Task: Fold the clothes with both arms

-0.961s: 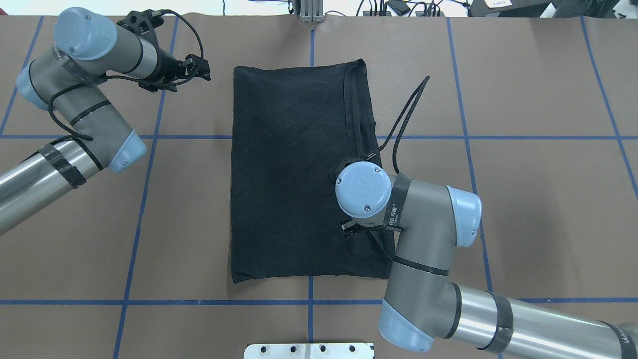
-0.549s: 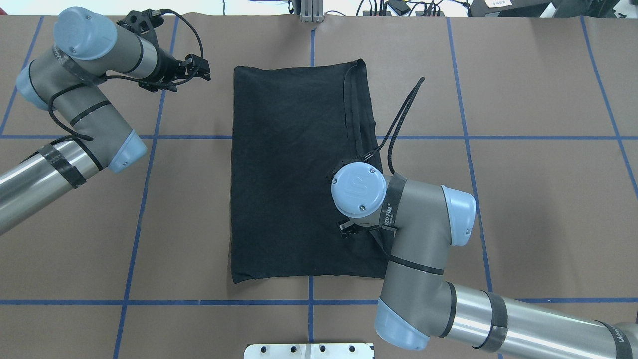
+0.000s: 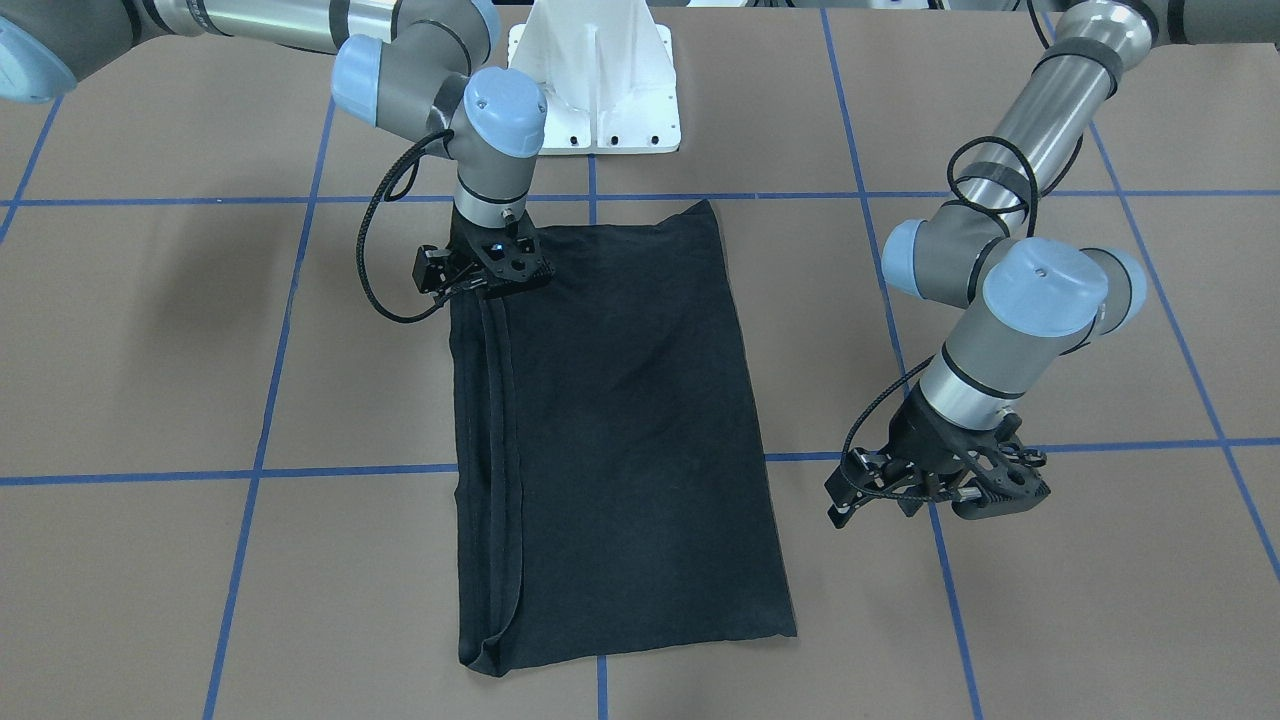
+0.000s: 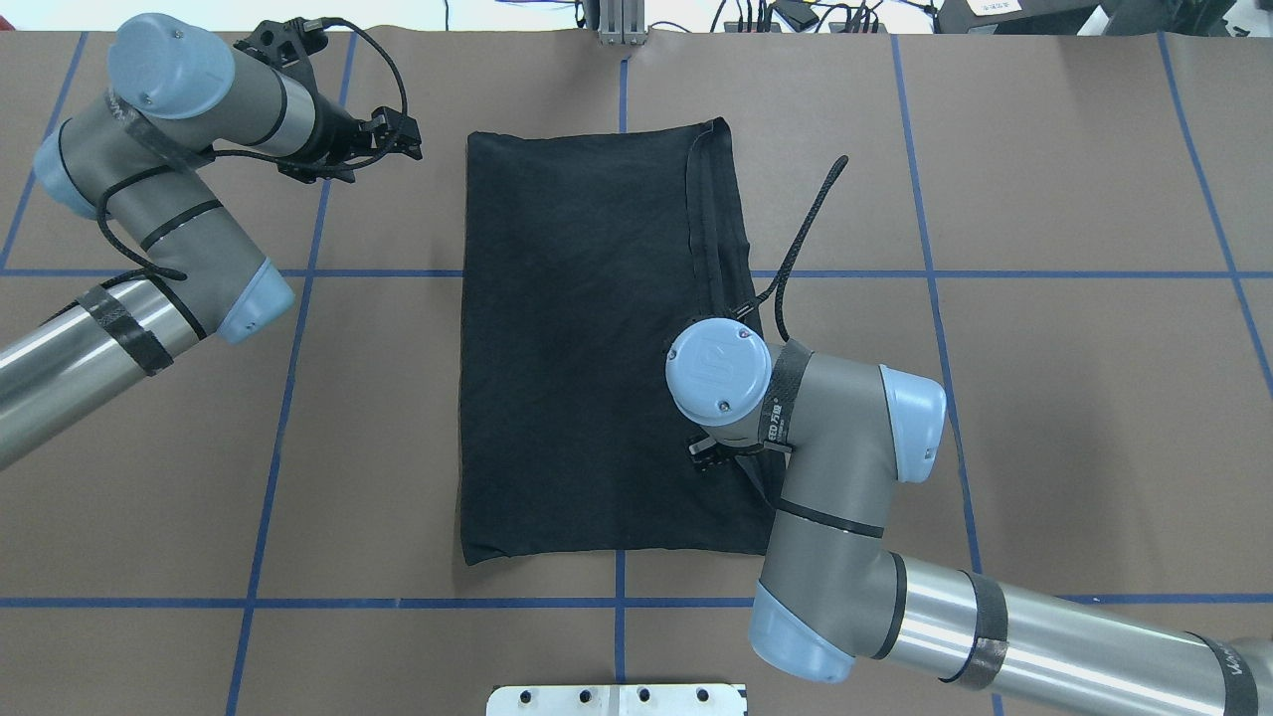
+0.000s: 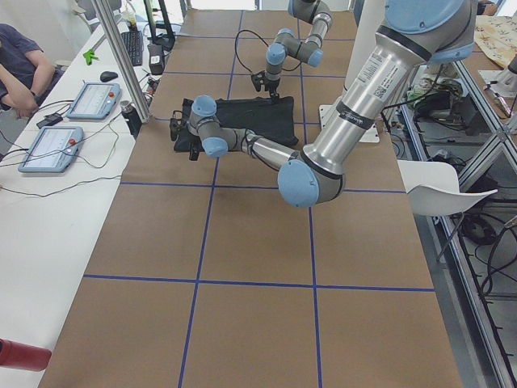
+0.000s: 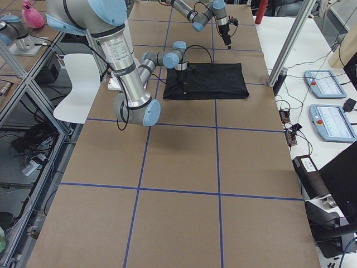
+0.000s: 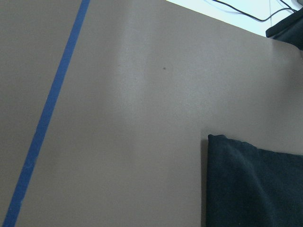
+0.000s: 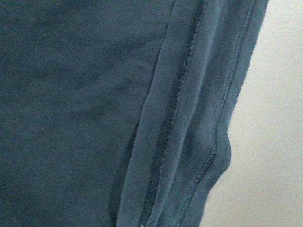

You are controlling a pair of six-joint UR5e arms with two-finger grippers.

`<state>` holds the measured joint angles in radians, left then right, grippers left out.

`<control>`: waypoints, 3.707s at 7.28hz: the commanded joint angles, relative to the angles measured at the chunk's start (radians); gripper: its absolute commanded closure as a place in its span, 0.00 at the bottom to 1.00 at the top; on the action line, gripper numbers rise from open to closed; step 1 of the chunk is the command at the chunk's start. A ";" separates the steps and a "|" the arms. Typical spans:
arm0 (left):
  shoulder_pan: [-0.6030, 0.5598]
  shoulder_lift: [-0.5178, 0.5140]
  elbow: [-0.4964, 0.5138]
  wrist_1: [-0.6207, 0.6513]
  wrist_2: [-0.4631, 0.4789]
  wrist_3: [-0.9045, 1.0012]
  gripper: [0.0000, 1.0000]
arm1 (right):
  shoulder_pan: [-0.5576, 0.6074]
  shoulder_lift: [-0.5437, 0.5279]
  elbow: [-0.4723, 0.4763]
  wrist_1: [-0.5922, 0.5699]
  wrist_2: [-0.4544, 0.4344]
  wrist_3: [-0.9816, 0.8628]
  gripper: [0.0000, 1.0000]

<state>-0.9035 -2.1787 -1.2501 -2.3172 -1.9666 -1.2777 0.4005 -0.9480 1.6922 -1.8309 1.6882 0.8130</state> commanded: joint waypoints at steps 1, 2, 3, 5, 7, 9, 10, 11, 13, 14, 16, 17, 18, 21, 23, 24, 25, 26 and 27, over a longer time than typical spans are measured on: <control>0.000 -0.001 0.000 -0.001 0.000 0.000 0.00 | 0.003 -0.002 -0.017 -0.001 0.002 -0.002 0.00; 0.002 -0.001 0.000 -0.001 0.000 0.000 0.00 | 0.007 -0.002 -0.017 -0.001 0.004 -0.002 0.00; 0.000 -0.001 0.000 -0.001 0.002 0.000 0.00 | 0.020 -0.005 -0.017 -0.007 0.013 -0.002 0.00; 0.002 -0.001 0.000 -0.001 0.002 -0.002 0.00 | 0.047 -0.020 -0.016 -0.010 0.019 -0.032 0.00; 0.002 -0.001 0.000 -0.001 0.002 -0.002 0.00 | 0.093 -0.052 -0.003 -0.013 0.053 -0.078 0.00; 0.002 -0.001 -0.002 -0.001 0.005 -0.003 0.00 | 0.116 -0.098 0.023 -0.014 0.064 -0.103 0.00; 0.002 -0.001 -0.003 0.001 0.005 -0.003 0.00 | 0.129 -0.112 0.059 -0.030 0.065 -0.123 0.00; 0.002 -0.003 -0.003 0.001 0.005 -0.003 0.00 | 0.145 -0.110 0.105 -0.062 0.080 -0.135 0.00; 0.002 -0.001 -0.002 -0.001 0.005 -0.003 0.00 | 0.152 -0.086 0.107 -0.057 0.091 -0.137 0.00; 0.002 -0.001 -0.002 -0.001 0.002 -0.003 0.00 | 0.152 -0.024 0.090 -0.056 0.085 -0.134 0.00; 0.002 -0.001 0.000 -0.001 0.002 -0.003 0.00 | 0.133 0.053 -0.018 0.028 0.056 -0.121 0.00; 0.003 -0.001 0.000 -0.001 0.002 -0.002 0.00 | 0.133 0.095 -0.102 0.097 0.054 -0.120 0.00; 0.003 -0.001 0.001 -0.001 0.002 -0.002 0.00 | 0.133 0.138 -0.171 0.116 0.053 -0.120 0.00; 0.005 -0.001 0.000 -0.001 -0.002 -0.002 0.00 | 0.141 0.132 -0.184 0.107 0.056 -0.133 0.00; 0.005 -0.003 -0.002 0.001 -0.002 -0.003 0.00 | 0.138 0.108 -0.189 0.105 0.056 -0.135 0.00; 0.005 -0.004 -0.002 -0.001 -0.002 -0.003 0.00 | 0.132 0.092 -0.189 0.105 0.056 -0.137 0.00; 0.005 -0.004 -0.002 0.001 -0.002 -0.003 0.00 | 0.133 0.091 -0.187 0.104 0.061 -0.137 0.00; 0.005 -0.006 -0.002 0.001 -0.002 -0.003 0.00 | 0.142 0.091 -0.187 0.104 0.065 -0.138 0.00; 0.005 -0.007 -0.002 -0.001 -0.002 -0.003 0.00 | 0.156 0.091 -0.187 0.102 0.071 -0.152 0.00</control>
<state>-0.8989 -2.1843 -1.2517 -2.3168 -1.9681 -1.2809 0.5432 -0.8565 1.5045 -1.7274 1.7527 0.6723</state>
